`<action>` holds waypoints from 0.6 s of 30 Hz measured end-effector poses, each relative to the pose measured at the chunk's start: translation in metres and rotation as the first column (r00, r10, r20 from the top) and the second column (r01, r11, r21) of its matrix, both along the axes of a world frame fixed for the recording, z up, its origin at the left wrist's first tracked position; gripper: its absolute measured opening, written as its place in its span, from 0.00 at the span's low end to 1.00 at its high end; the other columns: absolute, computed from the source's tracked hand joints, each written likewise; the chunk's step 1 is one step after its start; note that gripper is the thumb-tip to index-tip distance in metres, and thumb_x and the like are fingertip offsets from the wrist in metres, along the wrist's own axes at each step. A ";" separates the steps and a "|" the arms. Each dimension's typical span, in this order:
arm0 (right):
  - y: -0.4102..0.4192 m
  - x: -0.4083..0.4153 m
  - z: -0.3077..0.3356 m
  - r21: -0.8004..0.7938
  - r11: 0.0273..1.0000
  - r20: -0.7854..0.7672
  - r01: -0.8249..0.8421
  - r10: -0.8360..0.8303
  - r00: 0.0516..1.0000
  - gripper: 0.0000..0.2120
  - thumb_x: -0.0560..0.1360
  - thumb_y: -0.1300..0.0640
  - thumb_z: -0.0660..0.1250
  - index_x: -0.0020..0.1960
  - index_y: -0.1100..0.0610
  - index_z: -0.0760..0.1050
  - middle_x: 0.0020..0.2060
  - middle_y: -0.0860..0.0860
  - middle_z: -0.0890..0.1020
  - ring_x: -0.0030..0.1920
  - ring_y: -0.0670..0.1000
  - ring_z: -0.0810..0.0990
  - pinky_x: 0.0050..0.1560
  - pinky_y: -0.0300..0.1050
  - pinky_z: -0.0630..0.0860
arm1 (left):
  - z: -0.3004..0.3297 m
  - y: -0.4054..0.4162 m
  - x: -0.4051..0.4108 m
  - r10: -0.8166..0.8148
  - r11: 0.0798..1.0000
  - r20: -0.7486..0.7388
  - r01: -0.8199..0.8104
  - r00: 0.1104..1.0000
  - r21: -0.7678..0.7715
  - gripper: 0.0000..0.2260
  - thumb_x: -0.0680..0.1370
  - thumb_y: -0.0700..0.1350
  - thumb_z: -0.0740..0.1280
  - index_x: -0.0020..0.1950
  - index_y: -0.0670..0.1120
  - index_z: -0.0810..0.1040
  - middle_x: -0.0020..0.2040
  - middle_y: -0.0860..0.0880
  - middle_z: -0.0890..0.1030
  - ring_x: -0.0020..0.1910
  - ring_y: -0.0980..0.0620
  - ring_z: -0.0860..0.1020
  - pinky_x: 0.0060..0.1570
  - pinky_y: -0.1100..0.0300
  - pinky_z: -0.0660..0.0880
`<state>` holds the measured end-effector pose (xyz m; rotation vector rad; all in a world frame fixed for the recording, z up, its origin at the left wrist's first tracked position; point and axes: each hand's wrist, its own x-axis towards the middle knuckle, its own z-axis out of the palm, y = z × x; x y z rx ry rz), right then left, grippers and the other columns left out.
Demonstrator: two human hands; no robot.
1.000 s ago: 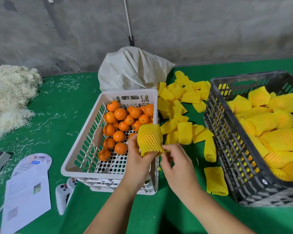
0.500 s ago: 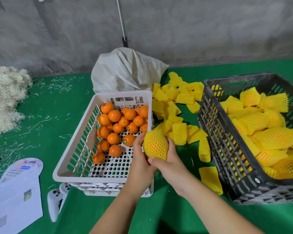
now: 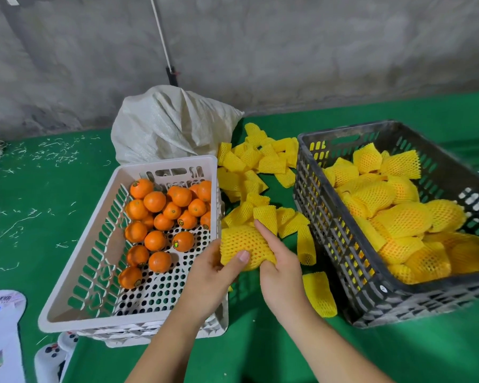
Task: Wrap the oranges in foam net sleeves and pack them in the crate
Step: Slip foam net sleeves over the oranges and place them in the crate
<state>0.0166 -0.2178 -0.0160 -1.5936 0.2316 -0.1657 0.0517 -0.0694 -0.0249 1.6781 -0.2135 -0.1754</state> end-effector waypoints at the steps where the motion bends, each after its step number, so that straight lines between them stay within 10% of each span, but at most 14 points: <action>1: -0.002 -0.001 -0.001 0.083 0.994 -0.015 0.073 -0.072 0.997 0.36 0.76 0.73 0.56 0.68 0.36 0.77 0.64 0.40 0.80 0.62 0.43 0.80 0.63 0.47 0.80 | -0.001 -0.004 0.001 0.003 1.000 0.018 -0.003 1.000 0.006 0.23 0.73 0.65 0.73 0.61 0.53 0.81 0.52 0.54 0.87 0.49 0.56 0.85 0.44 0.63 0.80; 5: 0.004 -0.002 0.001 0.520 0.850 -0.065 0.083 -0.057 0.996 0.19 0.75 0.50 0.64 0.65 0.41 0.79 0.59 0.51 0.84 0.60 0.54 0.83 0.61 0.58 0.80 | -0.008 -0.014 -0.001 0.006 0.995 0.054 -0.011 0.999 0.102 0.28 0.71 0.70 0.72 0.63 0.55 0.77 0.54 0.58 0.86 0.50 0.58 0.84 0.46 0.61 0.80; 9: -0.005 -0.001 0.005 0.354 0.924 -0.098 0.145 -0.117 0.988 0.23 0.73 0.29 0.65 0.63 0.38 0.79 0.58 0.49 0.85 0.59 0.54 0.84 0.60 0.63 0.80 | -0.015 -0.009 -0.004 -0.091 0.963 0.086 0.066 0.992 0.261 0.29 0.73 0.74 0.69 0.68 0.61 0.74 0.59 0.62 0.84 0.55 0.58 0.84 0.51 0.54 0.81; 18: -0.141 0.038 0.053 -0.229 0.788 0.258 0.572 -0.517 0.816 0.12 0.77 0.44 0.72 0.60 0.43 0.81 0.58 0.40 0.80 0.61 0.41 0.76 0.60 0.41 0.71 | -0.015 -0.012 -0.011 -0.105 0.886 0.198 0.001 0.975 0.464 0.17 0.80 0.68 0.62 0.68 0.68 0.72 0.60 0.68 0.82 0.48 0.55 0.84 0.44 0.50 0.82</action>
